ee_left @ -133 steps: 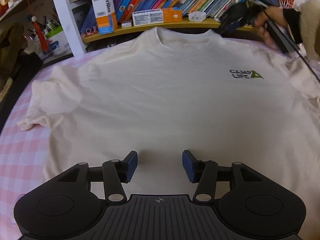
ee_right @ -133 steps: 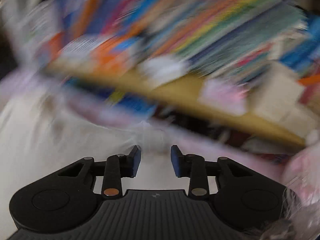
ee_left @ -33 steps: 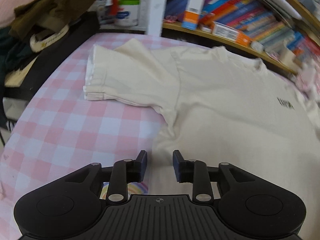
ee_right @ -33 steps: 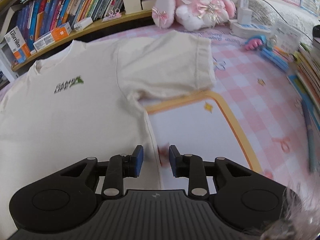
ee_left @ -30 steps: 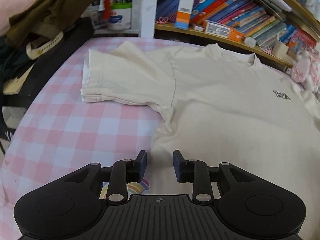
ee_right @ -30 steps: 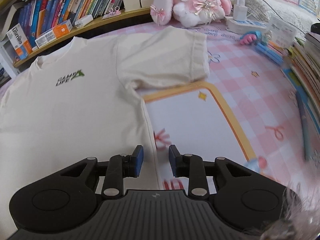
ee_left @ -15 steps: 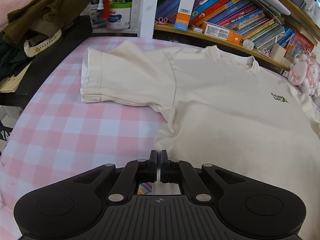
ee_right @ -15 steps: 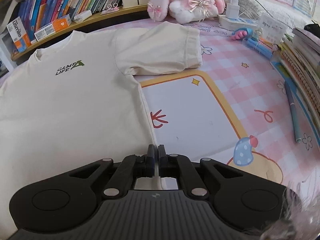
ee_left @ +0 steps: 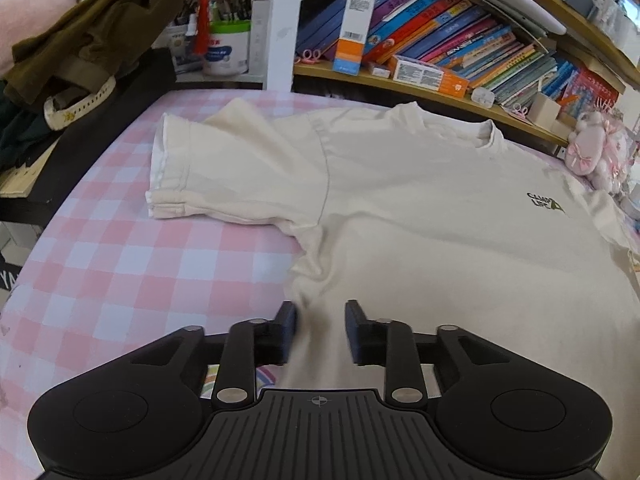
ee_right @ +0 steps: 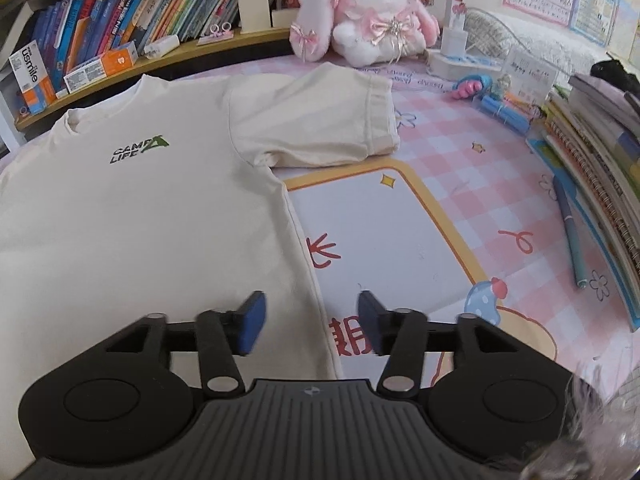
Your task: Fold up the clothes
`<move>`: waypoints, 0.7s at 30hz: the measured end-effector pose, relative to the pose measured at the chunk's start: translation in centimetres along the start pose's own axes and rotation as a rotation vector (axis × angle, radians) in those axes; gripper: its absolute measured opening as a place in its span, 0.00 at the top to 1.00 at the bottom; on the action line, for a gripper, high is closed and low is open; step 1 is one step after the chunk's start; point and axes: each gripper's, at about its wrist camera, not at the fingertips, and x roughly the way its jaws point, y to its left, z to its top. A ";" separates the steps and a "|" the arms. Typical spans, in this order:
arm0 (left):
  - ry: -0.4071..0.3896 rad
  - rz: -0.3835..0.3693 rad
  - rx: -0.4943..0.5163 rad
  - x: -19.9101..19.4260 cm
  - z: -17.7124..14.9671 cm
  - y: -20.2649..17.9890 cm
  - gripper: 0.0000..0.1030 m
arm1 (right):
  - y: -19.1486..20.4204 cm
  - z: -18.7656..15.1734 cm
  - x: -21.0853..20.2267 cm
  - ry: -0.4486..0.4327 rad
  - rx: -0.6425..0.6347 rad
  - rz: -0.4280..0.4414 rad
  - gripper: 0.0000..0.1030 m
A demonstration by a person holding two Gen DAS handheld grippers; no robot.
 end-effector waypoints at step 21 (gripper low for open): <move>-0.002 0.058 0.012 -1.9 -1.8 -8.9 0.28 | -0.3 -0.3 0.4 -0.024 -0.116 0.034 0.13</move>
